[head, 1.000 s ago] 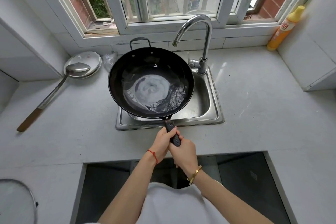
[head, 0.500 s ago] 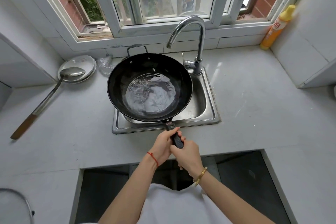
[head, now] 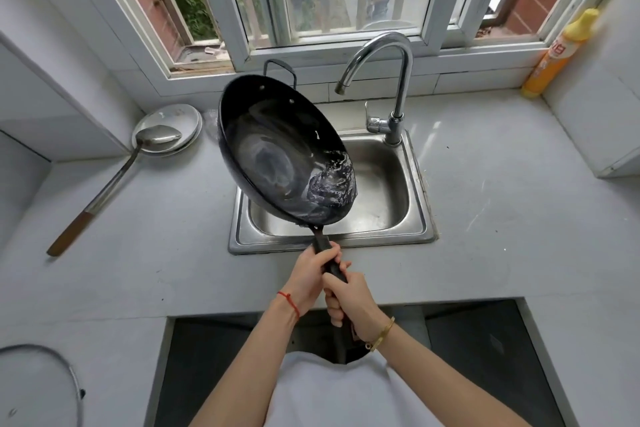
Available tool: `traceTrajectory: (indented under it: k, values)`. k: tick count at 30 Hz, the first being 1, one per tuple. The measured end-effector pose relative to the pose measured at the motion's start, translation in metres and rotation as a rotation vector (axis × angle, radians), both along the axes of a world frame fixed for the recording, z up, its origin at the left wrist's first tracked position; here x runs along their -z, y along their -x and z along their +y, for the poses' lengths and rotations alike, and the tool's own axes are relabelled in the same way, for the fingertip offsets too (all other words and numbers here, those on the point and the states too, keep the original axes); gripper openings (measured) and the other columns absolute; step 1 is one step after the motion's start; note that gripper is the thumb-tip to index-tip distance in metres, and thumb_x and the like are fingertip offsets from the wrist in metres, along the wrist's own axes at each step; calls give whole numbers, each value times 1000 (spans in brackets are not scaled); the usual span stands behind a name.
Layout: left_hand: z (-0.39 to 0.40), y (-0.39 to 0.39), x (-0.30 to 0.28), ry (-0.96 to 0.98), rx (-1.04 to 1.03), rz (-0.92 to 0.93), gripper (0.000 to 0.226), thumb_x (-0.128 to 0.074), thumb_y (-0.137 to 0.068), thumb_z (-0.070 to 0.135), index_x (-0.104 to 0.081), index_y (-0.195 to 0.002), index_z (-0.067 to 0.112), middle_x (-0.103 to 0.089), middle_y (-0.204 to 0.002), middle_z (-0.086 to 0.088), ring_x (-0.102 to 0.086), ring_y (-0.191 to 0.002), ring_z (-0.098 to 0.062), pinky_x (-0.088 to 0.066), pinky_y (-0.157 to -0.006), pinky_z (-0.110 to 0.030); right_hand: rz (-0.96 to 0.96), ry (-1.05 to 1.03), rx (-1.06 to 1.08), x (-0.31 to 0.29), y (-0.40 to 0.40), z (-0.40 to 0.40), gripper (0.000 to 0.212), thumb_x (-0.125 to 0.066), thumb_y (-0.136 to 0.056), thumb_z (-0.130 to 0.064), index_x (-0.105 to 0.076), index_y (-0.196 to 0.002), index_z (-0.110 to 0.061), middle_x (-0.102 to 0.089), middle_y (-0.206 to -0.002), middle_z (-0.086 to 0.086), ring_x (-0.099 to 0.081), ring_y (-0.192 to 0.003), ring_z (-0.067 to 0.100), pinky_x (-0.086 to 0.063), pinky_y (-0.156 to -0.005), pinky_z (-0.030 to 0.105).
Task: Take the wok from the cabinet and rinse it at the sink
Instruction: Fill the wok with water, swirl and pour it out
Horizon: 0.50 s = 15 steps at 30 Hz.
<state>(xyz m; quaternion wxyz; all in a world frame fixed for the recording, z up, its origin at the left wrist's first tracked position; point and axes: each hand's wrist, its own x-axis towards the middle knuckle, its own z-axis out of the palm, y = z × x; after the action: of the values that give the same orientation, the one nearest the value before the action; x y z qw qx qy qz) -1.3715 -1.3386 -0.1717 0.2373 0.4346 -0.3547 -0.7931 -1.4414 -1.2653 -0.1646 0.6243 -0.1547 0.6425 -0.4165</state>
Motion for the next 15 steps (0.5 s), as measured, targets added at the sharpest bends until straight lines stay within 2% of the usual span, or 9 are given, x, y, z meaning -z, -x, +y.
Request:
traceTrajectory:
  k: [4, 6, 9, 13, 15]
  values:
    - [1, 1, -3, 85, -55, -122, 9, -57, -90, 2, -49, -92, 7, -50, -65, -4, -53, -52, -12, -51, -74, -34, -153, -17, 15, 0, -2, -5, 33, -49, -94, -12, -41, -62, -13, -33, -45, 2, -32, -32, 13, -30, -33, 19]
    - [1, 1, -5, 118, -69, -161, 9, -58, -91, 4, -50, -91, 6, -53, -59, -2, -56, -51, -11, -52, -73, -34, -232, -23, 12, -1, -2, -8, 40, -48, -95, -13, -38, -57, -16, -30, -43, 0, -30, -31, 11, -28, -32, 18]
    - [-2, -1, -11, 146, -67, -177, 10, -61, -90, 8, -51, -91, 7, -55, -57, -1, -60, -56, -14, -53, -69, -32, -308, -12, -5, -1, -2, -14, 50, -46, -95, -14, -34, -46, -21, -26, -38, -2, -27, -28, 10, -25, -32, 16]
    - [-4, -4, -19, 132, -78, -188, 11, -62, -90, 9, -52, -91, 8, -53, -62, -6, -58, -64, -21, -54, -60, -25, -390, 9, -34, -1, -4, -18, 53, -45, -94, -15, -29, -44, -22, -24, -36, -4, -26, -26, 9, -23, -31, 14]
    - [-6, -5, -21, 137, -81, -186, 11, -62, -90, 9, -51, -91, 8, -51, -62, -7, -55, -64, -22, -53, -60, -23, -461, 26, -48, -2, -5, -20, 55, -42, -96, -17, -28, -43, -22, -23, -34, -4, -26, -24, 8, -22, -30, 14]
